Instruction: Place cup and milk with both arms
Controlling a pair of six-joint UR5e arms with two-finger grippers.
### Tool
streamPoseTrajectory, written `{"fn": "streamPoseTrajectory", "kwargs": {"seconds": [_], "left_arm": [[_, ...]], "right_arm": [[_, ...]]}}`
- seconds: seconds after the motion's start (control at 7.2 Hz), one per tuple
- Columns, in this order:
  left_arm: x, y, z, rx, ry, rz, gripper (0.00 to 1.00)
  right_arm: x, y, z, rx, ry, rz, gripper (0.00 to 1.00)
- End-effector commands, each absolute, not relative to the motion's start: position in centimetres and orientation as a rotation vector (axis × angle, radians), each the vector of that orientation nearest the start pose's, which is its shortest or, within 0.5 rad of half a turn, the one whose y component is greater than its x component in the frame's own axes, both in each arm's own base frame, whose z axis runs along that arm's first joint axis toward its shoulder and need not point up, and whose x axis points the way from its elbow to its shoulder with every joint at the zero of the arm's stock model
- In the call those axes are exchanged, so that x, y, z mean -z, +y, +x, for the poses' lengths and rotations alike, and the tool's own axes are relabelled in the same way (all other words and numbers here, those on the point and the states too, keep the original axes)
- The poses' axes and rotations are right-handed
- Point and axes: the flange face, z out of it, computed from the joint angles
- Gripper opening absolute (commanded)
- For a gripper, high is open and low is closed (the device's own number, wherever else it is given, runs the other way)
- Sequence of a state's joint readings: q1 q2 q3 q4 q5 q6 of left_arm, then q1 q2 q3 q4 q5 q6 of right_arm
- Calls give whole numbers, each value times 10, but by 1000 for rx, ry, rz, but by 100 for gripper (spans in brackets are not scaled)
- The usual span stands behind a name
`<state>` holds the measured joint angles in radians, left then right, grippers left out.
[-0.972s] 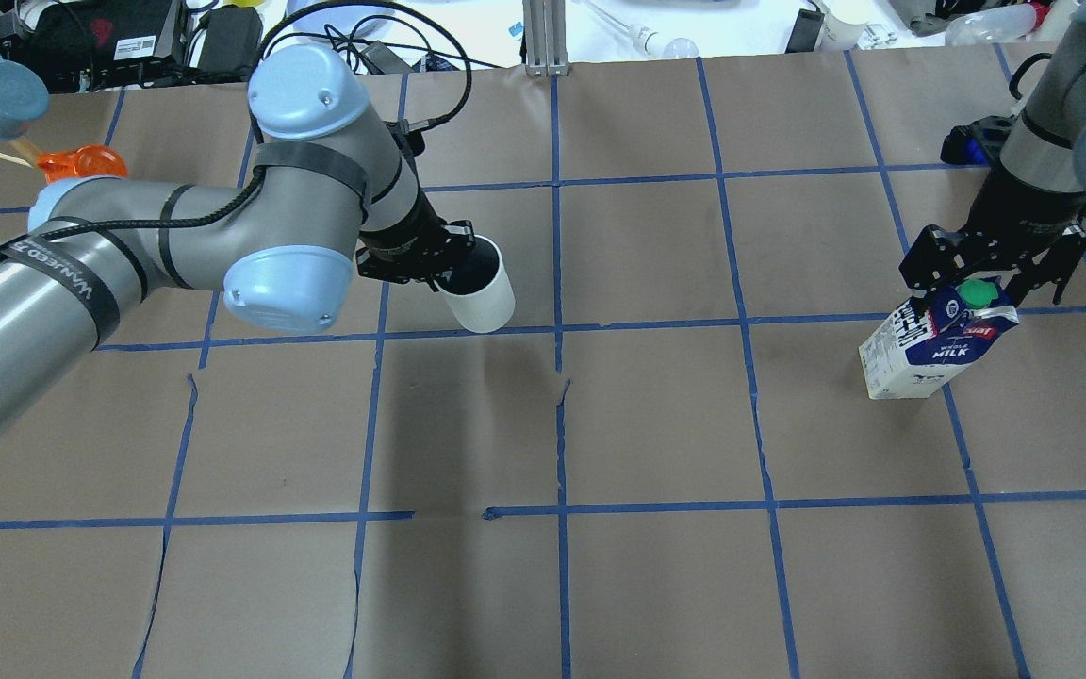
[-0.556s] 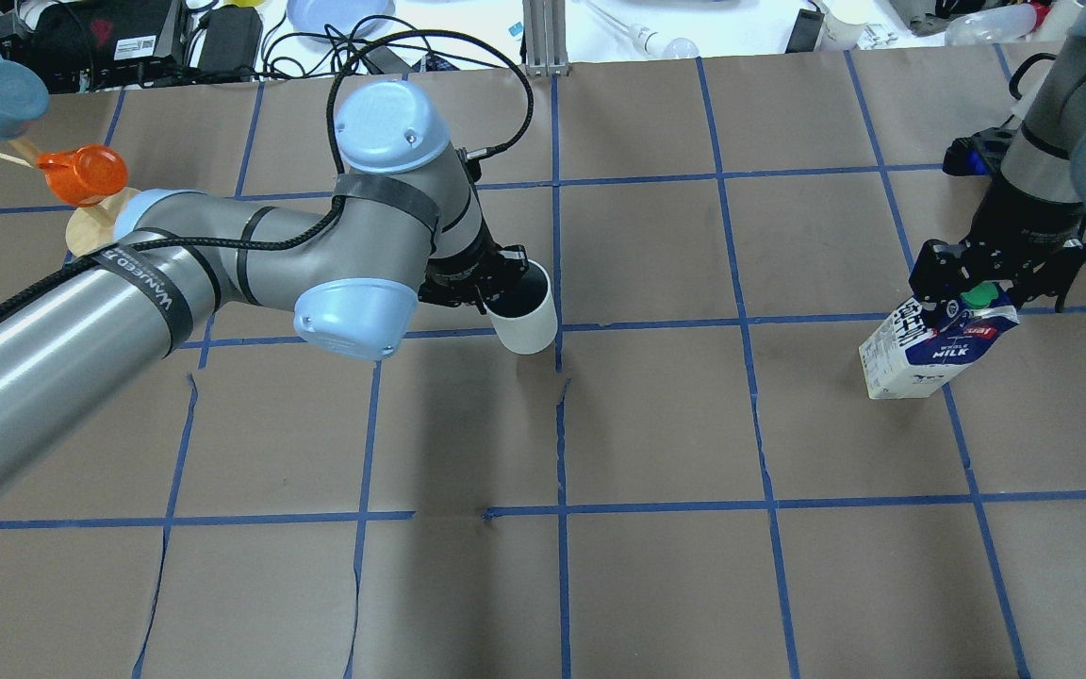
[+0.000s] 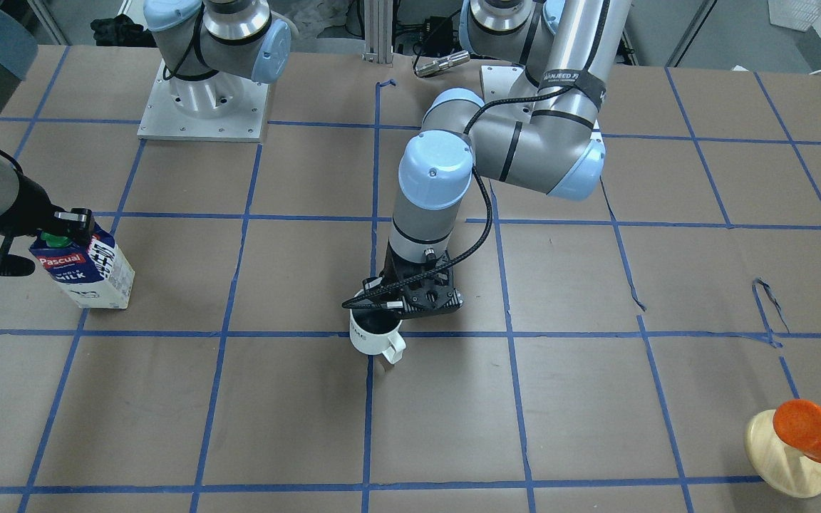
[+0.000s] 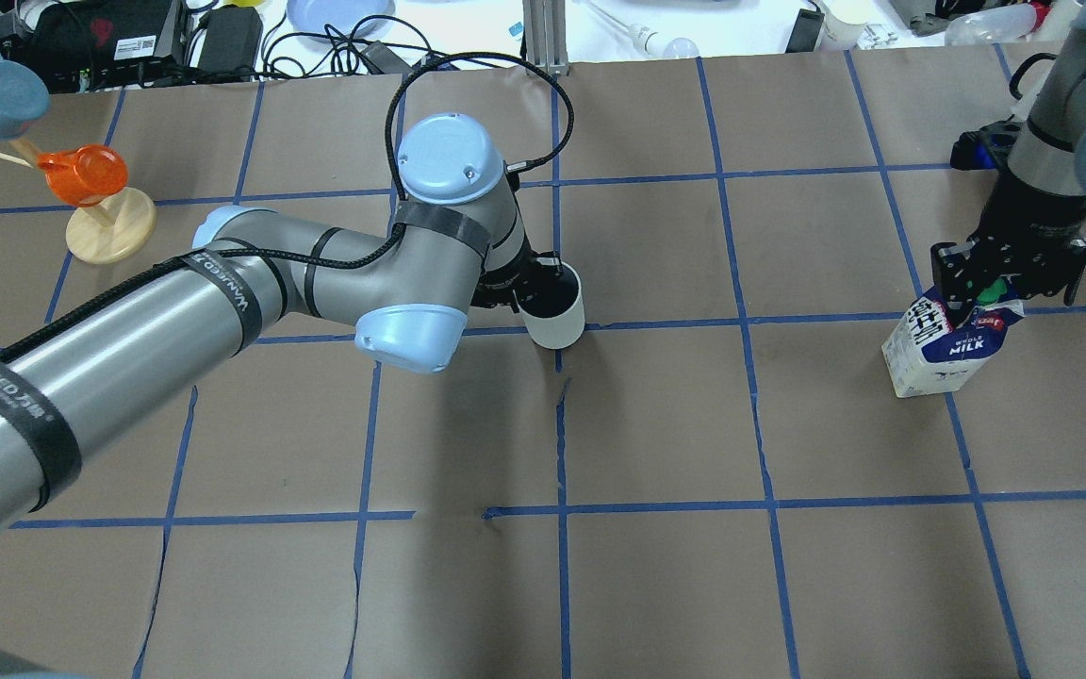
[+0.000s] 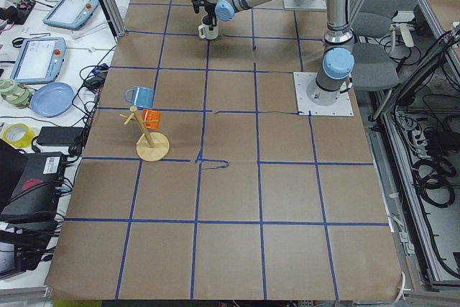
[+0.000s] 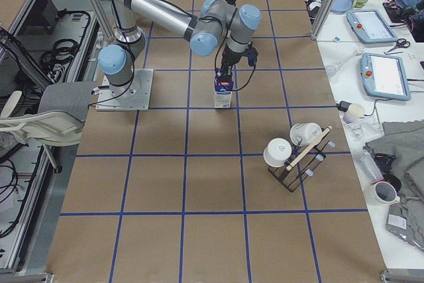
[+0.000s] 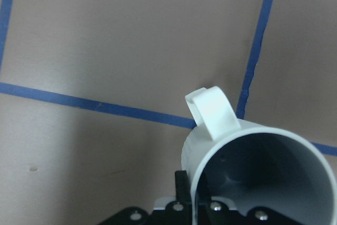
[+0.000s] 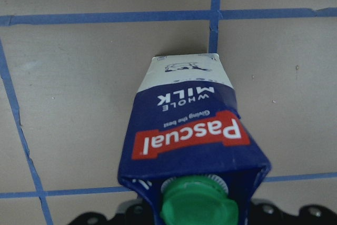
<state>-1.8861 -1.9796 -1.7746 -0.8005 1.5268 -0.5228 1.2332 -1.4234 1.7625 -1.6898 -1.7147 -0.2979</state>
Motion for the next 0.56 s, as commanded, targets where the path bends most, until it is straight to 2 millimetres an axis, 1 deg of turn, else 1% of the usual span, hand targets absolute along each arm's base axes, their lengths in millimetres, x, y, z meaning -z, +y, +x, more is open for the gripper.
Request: {"fn": "streamPoseTrajectory", "kwargs": {"seconds": [0.0, 0.14, 0.28, 0.42], "left_arm": [[-244, -539, -323, 253, 3218, -315, 0], [-244, -540, -323, 255, 3218, -322, 20], [-256, -539, -321, 278, 3218, -323, 61], [-267, -538, -316, 267, 3216, -330, 93]], "right_arm": [[-362, -544, -59, -312, 3209, 46, 45], [-369, -566, -58, -281, 3214, 59, 45], [-374, -589, -28, -233, 3201, 20, 46], [-379, -599, 14, -220, 3210, 61, 46]]}}
